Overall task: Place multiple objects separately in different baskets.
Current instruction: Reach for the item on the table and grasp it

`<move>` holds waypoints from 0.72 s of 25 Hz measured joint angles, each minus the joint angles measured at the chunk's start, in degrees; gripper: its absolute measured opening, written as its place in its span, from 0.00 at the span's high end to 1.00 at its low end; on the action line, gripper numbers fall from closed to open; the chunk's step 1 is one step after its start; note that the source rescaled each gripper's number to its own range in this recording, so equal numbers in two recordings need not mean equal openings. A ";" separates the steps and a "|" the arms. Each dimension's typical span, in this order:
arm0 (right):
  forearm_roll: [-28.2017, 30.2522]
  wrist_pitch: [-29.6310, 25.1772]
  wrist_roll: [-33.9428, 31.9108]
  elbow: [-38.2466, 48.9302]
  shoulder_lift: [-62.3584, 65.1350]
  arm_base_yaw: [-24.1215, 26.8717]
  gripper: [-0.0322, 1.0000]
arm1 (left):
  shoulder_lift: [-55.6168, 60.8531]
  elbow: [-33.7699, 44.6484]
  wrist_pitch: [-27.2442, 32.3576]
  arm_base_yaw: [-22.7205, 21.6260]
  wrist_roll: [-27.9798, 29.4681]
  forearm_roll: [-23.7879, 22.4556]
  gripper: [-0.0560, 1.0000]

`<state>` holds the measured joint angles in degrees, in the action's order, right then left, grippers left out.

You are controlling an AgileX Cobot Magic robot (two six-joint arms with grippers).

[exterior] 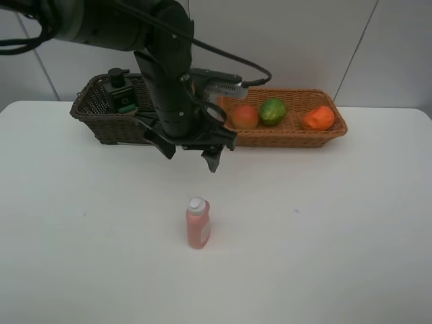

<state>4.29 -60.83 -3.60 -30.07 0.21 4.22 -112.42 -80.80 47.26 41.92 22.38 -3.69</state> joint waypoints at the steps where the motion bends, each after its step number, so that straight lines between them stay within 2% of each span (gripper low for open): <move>1: 0.00 0.00 0.00 0.00 0.00 0.00 0.32 | 0.00 0.00 0.13 0.57 0.42 0.00 0.01; 9: 0.00 0.00 0.00 0.00 0.00 0.00 0.32 | 0.04 0.00 1.44 5.71 1.59 2.45 0.01; 18: 0.00 0.00 0.00 0.00 0.00 0.00 0.32 | 0.31 0.00 6.14 6.28 2.78 3.69 0.01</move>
<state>4.29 -60.83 -3.60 -30.07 0.21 4.22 -112.11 -80.80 53.40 48.20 25.16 0.00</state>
